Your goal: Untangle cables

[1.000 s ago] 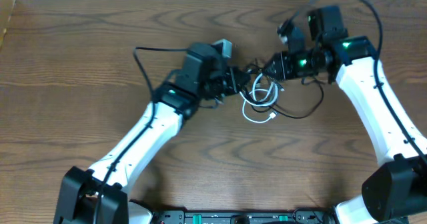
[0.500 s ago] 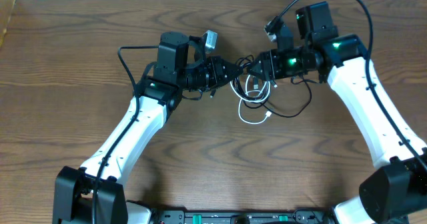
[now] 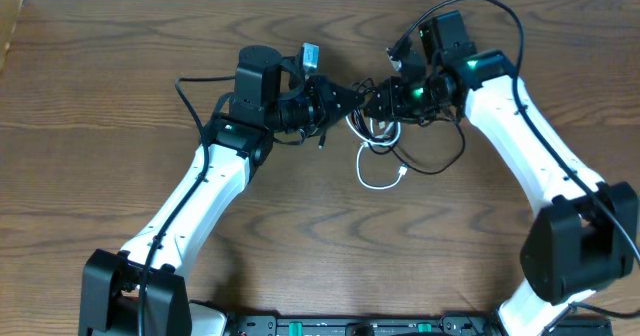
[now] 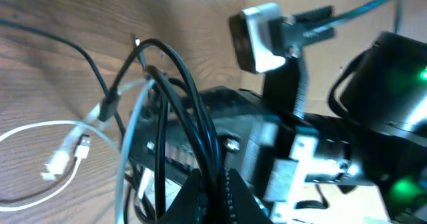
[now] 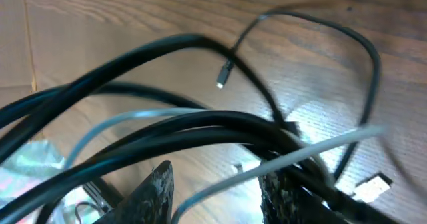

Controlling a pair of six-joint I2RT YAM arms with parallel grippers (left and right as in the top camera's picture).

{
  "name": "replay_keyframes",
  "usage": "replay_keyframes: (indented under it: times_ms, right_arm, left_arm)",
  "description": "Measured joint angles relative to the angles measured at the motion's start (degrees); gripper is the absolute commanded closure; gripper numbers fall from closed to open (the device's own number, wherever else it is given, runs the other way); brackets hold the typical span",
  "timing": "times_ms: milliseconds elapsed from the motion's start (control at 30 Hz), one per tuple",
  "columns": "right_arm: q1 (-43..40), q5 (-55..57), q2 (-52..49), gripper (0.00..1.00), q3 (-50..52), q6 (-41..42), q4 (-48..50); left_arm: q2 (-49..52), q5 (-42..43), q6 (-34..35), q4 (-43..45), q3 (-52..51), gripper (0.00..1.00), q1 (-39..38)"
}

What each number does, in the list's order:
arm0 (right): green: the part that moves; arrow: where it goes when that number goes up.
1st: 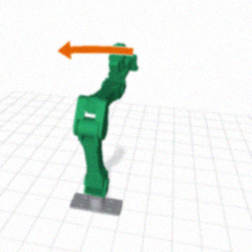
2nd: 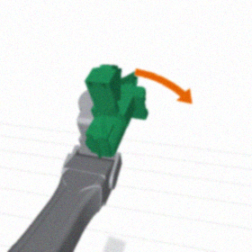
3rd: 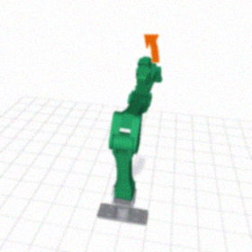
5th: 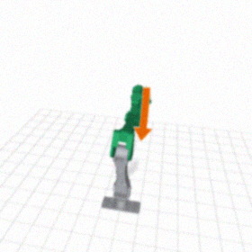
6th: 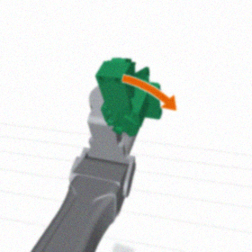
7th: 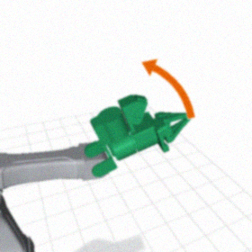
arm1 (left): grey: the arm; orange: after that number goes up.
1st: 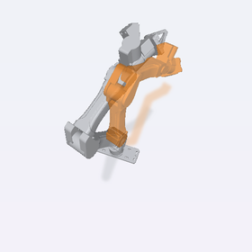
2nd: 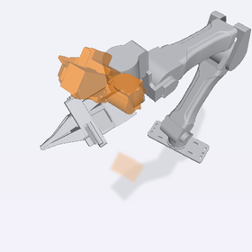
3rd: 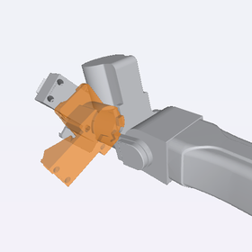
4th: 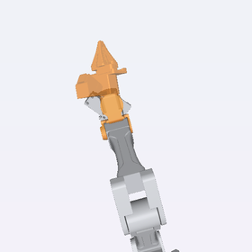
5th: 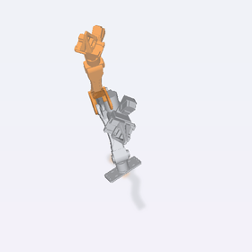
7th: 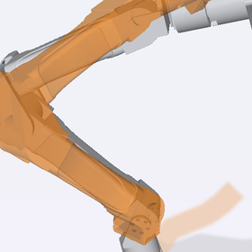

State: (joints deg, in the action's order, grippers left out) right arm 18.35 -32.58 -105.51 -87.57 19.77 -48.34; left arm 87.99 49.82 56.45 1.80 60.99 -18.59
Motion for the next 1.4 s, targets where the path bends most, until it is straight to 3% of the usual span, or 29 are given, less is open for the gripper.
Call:
replay_keyframes:
  times_ms: [100, 200, 233, 267, 500, 833, 1067, 1267, 1300, 1400]
  right_arm:
    - [0.00, 0.04, -1.03, 0.66, 0.02, 1.18, 1.11]
    - [0.33, 0.20, -1.16, 0.77, 0.04, 1.99, 1.60]
    - [0.46, 0.33, -1.18, 0.97, 0.04, 2.25, 1.60]
    - [0.66, 0.57, -1.18, 0.99, 0.07, 2.47, 1.51]
    - [-1.18, 8.44, -1.16, 0.99, 0.09, 3.08, -7.26]
    - [-14.08, 5.35, 4.74, 0.99, 0.44, -3.93, -8.68]
    - [-18.82, 0.57, 11.96, 0.99, 0.42, -5.97, -10.80]
    - [-18.80, 7.32, 11.21, 0.99, 0.42, -5.14, -13.62]
    - [-18.82, 8.70, 11.15, 0.90, 0.42, -4.85, -13.53]
    - [-18.82, 11.61, 10.91, 0.33, 0.42, -4.09, -12.79]
  left_arm:
    - [0.00, -0.26, 0.79, 0.00, 0.00, 0.93, 0.00]
    - [0.00, -0.28, 0.98, 0.09, 0.00, 0.93, 0.02]
    - [0.00, -0.28, 1.29, 0.33, 0.00, 0.92, 0.02]
    - [0.00, -0.31, 1.70, 0.66, 0.00, 0.93, 0.02]
    - [0.13, 1.31, 4.15, 8.48, -0.02, 0.92, 0.85]
    - [0.37, -5.90, -5.35, -11.63, 0.00, 0.93, 4.17]
    - [0.37, -8.81, -10.75, -12.79, 0.00, 0.93, 4.17]
    - [0.37, -9.49, -11.74, -12.90, 0.00, 0.92, 4.17]
    - [0.37, -9.51, -11.74, -12.98, 0.00, 0.93, 4.20]
    - [0.37, -9.49, -11.72, -12.96, 0.00, 0.92, 4.17]
